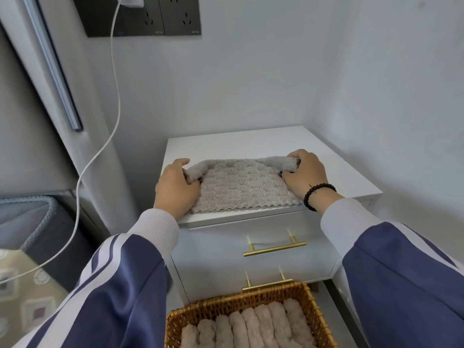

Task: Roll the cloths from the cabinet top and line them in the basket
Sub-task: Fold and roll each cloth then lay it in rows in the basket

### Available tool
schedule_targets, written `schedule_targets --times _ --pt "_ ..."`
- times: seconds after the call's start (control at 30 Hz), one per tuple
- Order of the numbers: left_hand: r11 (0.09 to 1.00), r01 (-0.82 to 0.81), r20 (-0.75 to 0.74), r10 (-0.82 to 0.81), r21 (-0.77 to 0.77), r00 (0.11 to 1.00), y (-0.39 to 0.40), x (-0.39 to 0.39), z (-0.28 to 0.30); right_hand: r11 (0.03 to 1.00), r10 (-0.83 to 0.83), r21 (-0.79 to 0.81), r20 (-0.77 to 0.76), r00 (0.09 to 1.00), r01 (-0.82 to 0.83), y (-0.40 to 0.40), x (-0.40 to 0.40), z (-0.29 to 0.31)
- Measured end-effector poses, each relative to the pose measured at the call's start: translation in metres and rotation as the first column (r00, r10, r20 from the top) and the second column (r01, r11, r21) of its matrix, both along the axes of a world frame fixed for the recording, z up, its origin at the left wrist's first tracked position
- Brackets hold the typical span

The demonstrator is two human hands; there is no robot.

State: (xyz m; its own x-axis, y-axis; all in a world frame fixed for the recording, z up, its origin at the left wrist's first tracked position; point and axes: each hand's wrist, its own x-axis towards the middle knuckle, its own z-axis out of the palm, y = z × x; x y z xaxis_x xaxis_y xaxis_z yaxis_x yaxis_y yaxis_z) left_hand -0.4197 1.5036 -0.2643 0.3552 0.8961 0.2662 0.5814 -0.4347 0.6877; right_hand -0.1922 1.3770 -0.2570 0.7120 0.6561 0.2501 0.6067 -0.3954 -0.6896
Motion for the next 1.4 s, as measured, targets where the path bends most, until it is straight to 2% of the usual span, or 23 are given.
schedule_targets --times 0.17,0.23,0.33,0.43,0.5,0.67,0.93,0.97,1.1,1.3,1.4 --pt "0.994 0.01 -0.006 -0.011 -0.112 1.0 -0.014 -0.013 0.017 0.998 -0.01 -0.055 -0.1 0.995 0.004 -0.02 -0.005 0.018" --pt "0.967 0.045 0.095 -0.021 -0.252 0.995 -0.019 -0.019 0.029 0.999 -0.015 -0.051 -0.213 0.977 0.004 -0.03 -0.004 0.028" --pt "0.835 0.198 0.36 0.001 -0.514 0.933 -0.033 -0.031 0.05 1.0 0.004 0.016 -0.342 0.94 0.001 -0.046 -0.008 0.05" --pt "0.696 0.315 0.495 0.066 -0.645 0.866 -0.055 -0.047 0.067 0.996 0.066 0.078 -0.48 0.875 -0.032 -0.067 -0.015 0.074" --pt "0.658 0.342 0.527 0.099 -0.671 0.844 -0.07 -0.057 0.07 0.991 0.124 0.096 -0.472 0.873 -0.089 -0.083 -0.022 0.086" --pt "0.653 0.37 0.596 0.156 -0.661 0.788 -0.11 -0.084 0.076 0.98 0.196 0.092 -0.386 0.902 -0.174 -0.133 -0.037 0.094" --pt "0.605 0.46 0.665 0.159 -0.65 0.73 -0.176 -0.11 0.076 0.977 0.199 0.184 -0.639 0.743 -0.103 -0.195 -0.076 0.084" --pt "0.588 0.455 0.654 0.175 -0.669 0.736 -0.181 -0.11 0.074 0.981 0.179 0.172 -0.642 0.746 -0.087 -0.197 -0.078 0.081" --pt "0.563 0.369 0.576 0.246 -0.739 0.779 -0.191 -0.097 0.064 0.998 0.058 0.06 -0.52 0.852 -0.031 -0.194 -0.084 0.069" --pt "0.5 0.418 0.591 0.256 -0.758 0.765 -0.205 -0.069 0.062 0.993 0.036 0.122 -0.281 0.959 -0.001 -0.174 -0.108 0.063" --pt "0.439 0.49 0.623 0.235 -0.753 0.746 -0.213 -0.055 0.06 0.982 0.113 0.176 -0.255 0.96 -0.069 -0.16 -0.126 0.059"
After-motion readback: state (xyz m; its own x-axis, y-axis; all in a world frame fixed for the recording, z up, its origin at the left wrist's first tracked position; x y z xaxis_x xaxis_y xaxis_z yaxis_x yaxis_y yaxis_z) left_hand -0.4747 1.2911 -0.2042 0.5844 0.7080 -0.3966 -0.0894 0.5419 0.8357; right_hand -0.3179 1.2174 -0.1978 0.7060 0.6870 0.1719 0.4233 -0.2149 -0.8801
